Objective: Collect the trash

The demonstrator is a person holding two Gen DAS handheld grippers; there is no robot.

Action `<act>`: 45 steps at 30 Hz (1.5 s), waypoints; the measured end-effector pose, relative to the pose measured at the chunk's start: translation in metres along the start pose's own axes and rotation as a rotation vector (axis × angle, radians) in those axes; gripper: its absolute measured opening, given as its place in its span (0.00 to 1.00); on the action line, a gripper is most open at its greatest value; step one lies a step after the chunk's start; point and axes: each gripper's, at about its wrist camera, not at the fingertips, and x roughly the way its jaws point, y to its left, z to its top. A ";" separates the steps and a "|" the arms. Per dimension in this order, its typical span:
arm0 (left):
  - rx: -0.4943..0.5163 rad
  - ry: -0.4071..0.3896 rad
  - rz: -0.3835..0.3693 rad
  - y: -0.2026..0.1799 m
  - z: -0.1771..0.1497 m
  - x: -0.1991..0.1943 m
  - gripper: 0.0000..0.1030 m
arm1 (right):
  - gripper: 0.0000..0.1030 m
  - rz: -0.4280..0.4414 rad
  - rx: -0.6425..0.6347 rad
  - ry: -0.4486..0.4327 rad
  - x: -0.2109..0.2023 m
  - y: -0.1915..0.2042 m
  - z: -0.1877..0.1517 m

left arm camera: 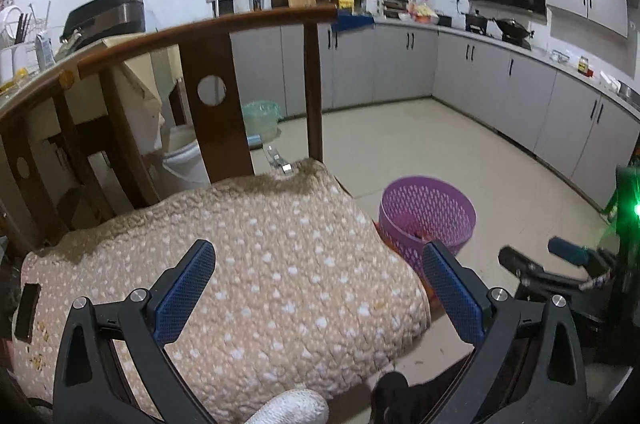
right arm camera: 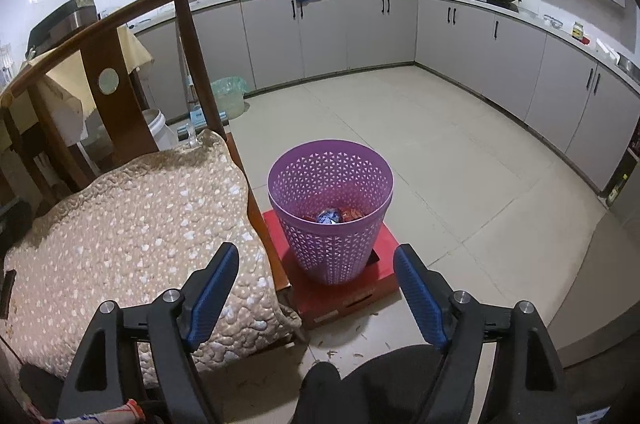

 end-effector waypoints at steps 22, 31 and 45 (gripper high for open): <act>0.048 0.084 -0.053 -0.020 -0.014 0.008 1.00 | 0.82 -0.042 0.012 0.025 -0.002 -0.006 -0.007; 0.049 0.100 -0.058 -0.021 -0.016 0.012 1.00 | 0.83 -0.052 0.017 0.034 0.000 -0.006 -0.007; 0.060 0.117 -0.064 -0.025 -0.020 0.016 1.00 | 0.84 -0.050 0.023 0.050 0.005 -0.005 -0.010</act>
